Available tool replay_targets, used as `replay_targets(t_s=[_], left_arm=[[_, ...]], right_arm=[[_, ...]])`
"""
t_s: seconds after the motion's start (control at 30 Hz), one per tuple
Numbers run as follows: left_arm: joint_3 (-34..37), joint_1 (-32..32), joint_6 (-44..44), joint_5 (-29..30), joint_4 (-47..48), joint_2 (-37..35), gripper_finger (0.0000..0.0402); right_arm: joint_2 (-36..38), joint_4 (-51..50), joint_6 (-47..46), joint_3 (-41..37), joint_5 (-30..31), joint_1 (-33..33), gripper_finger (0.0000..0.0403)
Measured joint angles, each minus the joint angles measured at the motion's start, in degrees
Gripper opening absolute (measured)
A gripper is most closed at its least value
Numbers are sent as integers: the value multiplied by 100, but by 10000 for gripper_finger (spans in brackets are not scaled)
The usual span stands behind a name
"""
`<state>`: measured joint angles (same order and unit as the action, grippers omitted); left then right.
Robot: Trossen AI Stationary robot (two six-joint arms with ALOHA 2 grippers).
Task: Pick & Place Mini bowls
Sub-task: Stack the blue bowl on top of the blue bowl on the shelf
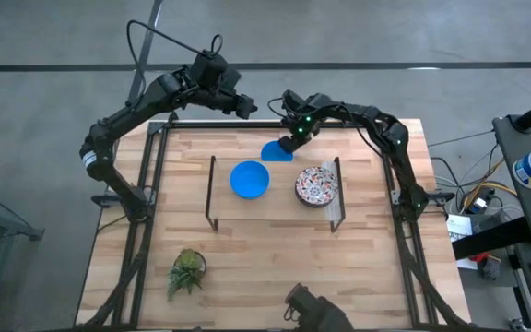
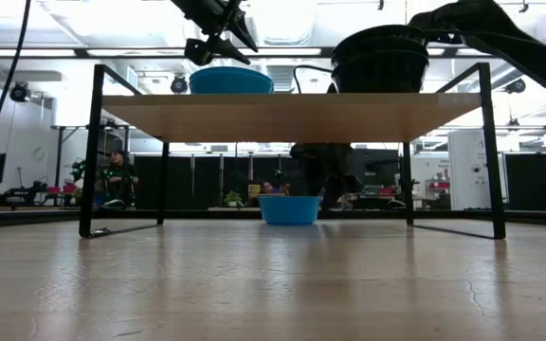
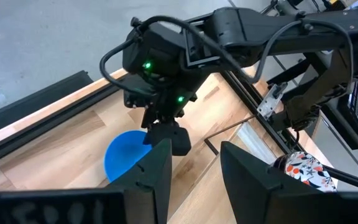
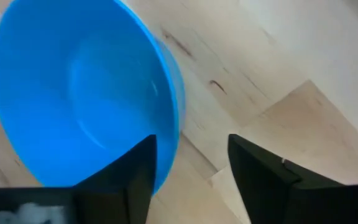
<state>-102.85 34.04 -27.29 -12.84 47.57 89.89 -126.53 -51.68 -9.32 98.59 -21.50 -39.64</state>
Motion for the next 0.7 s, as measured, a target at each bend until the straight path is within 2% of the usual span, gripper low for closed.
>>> replay_targets(t_s=[0.1, 0.3, 0.33, 0.57, 0.7], left_arm=[[0, -2, -15, 0, 2, 0, 128], [0, -2, -20, 0, 4, 0, 128], [0, -2, -20, 1, 4, 0, 128], [0, -2, 31, 2, 5, 0, 128], [0, -2, 70, 2, 7, -1, 128]], right_arm=[[-59, -16, -15, 2, -12, 0, 162], [12, -5, -1, 2, -148, -2, 30], [56, -8, 6, 24, -148, -2, 21], [461, -8, -104, 469, -87, -2, 10], [687, -156, -92, 979, -60, -2, 9]])
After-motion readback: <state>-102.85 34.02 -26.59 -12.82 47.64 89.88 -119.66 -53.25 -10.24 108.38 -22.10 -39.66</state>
